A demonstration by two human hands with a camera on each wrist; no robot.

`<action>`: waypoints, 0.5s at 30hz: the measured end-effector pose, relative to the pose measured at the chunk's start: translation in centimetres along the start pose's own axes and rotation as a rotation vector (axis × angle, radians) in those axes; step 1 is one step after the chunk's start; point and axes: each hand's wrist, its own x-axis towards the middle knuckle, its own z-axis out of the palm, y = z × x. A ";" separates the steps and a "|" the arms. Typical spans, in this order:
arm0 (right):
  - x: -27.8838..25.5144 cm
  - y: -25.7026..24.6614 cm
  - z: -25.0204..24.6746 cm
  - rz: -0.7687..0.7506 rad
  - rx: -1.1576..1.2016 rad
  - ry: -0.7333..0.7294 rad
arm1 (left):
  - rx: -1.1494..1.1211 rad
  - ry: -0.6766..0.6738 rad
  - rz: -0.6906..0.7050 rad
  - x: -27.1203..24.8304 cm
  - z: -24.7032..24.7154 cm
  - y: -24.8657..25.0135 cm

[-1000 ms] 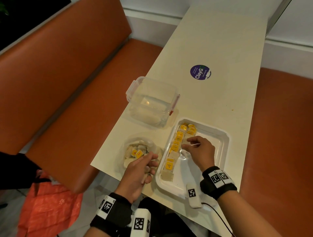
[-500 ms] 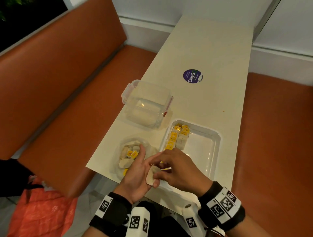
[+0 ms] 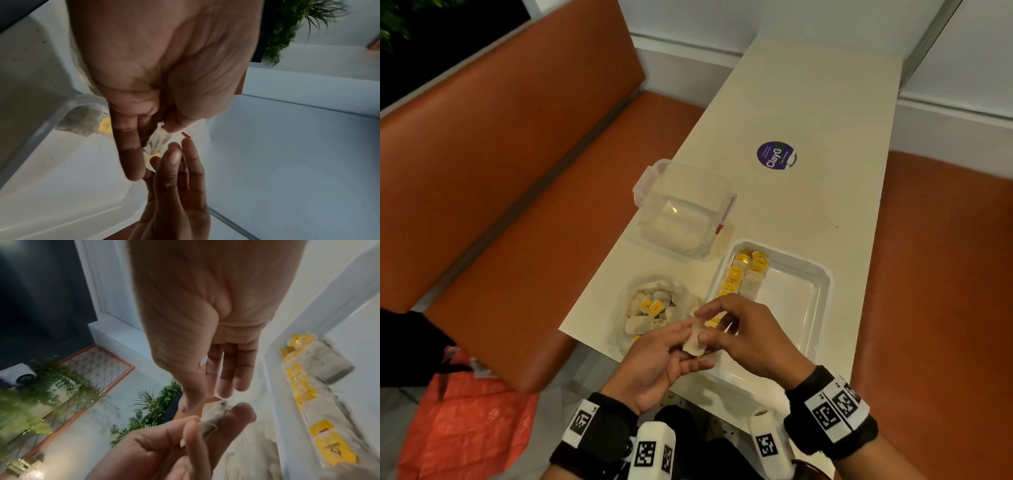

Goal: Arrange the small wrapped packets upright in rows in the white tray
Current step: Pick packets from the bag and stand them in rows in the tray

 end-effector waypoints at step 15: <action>-0.1 2.3 1.9 -0.305 -0.279 0.163 | -0.077 0.086 -0.043 1.4 0.0 -0.3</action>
